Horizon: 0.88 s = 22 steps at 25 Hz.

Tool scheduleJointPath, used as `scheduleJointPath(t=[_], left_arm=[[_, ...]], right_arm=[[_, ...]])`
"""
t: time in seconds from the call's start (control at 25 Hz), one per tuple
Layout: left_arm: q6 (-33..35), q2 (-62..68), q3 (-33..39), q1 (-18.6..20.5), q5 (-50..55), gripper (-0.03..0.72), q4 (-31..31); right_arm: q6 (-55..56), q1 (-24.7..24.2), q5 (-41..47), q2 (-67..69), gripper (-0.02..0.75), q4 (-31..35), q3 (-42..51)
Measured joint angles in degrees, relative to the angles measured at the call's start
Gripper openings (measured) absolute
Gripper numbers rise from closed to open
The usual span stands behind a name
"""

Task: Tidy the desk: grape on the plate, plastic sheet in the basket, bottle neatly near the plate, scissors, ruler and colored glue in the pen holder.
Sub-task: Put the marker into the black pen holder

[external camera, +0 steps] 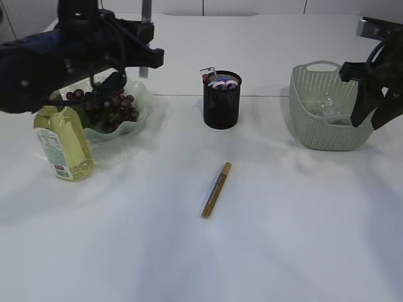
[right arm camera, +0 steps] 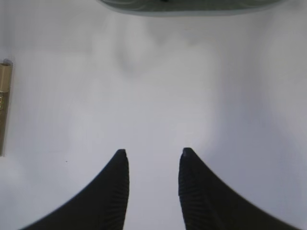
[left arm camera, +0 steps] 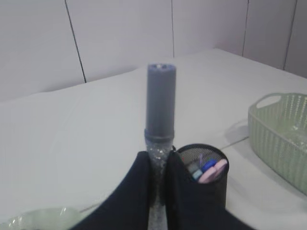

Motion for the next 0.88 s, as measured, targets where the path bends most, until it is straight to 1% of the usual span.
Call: scheduleJointPath(t=[0.16,0.32,0.4,0.48,0.64,0.88], left_arm=[[-4.1,6.49,-9.44,0.0,0.35,0.032,3.52],[-11.15,12.28,-18.81,0.0,3.06,0.032,6.98],[-15.26,14.87,-23.1,0.0,5.62,0.032,9.8],[-17.57,17.43,-26.98,0.0,7.96,0.032,11.48],[-19.9,21.41,-34.24,0.0,11.2,0.032,12.28],[-21.89,26.35,-43.41,-0.1,12.53,0.032,12.5]], right_arm=[[0.0,0.0,0.11,0.0,0.293,0.0,0.0],[0.0,0.0,0.0,0.0,0.293,-0.22,0.0],[0.0,0.0,0.0,0.0,0.293,-0.73,0.0],[0.0,0.0,0.0,0.0,0.293,-1.24,0.0],[-0.1,0.0,0.0,0.0,0.29,-1.9,0.0],[-0.1,0.0,-1.16,0.0,0.29,-2.0,0.0]])
